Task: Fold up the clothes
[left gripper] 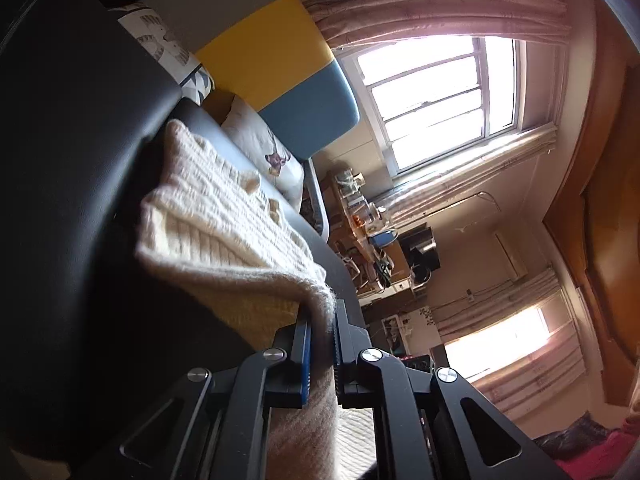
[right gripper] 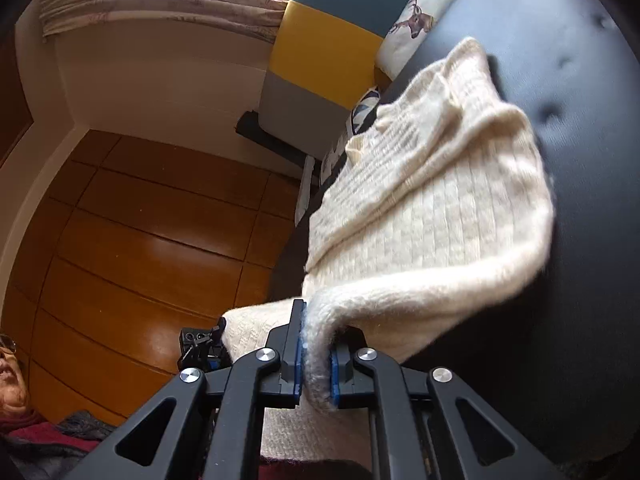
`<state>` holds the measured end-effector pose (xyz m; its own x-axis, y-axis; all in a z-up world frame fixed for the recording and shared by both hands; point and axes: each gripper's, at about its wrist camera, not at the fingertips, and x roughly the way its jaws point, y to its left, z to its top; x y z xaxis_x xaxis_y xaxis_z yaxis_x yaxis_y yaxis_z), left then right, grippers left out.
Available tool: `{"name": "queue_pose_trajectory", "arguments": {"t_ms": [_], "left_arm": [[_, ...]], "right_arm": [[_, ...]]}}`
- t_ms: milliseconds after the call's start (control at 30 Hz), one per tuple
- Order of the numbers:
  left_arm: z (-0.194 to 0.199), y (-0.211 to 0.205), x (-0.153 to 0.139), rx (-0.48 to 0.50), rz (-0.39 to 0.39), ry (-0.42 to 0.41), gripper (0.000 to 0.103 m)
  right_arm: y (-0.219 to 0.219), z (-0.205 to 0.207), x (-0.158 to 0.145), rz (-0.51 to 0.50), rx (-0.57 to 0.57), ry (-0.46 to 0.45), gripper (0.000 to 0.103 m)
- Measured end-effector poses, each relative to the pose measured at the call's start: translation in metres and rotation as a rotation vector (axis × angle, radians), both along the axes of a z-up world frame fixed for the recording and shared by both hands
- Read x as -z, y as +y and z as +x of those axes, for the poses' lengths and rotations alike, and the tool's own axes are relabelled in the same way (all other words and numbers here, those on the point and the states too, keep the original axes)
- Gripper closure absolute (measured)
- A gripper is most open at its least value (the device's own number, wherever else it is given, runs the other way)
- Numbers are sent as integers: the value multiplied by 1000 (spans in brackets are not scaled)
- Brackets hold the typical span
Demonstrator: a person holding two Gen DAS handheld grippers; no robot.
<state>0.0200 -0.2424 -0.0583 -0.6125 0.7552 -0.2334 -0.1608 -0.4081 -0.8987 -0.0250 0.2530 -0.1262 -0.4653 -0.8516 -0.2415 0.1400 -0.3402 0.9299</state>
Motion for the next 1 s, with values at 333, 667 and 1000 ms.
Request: {"name": "queue_pose_trajectory", "arguments": {"t_ms": [333,667,1000], "left_arm": [[-181,-10,72,-159,10,-288,94],[-196,6,119,-126,-75,-413,94],[-103,13,119,-85,-59,-450,94]], "right_arm": [[28,-158,52,10,252,-261,90],[36,-147,79,70,205,-295,97],[50,-61,62,-65,184,-306,71]]}}
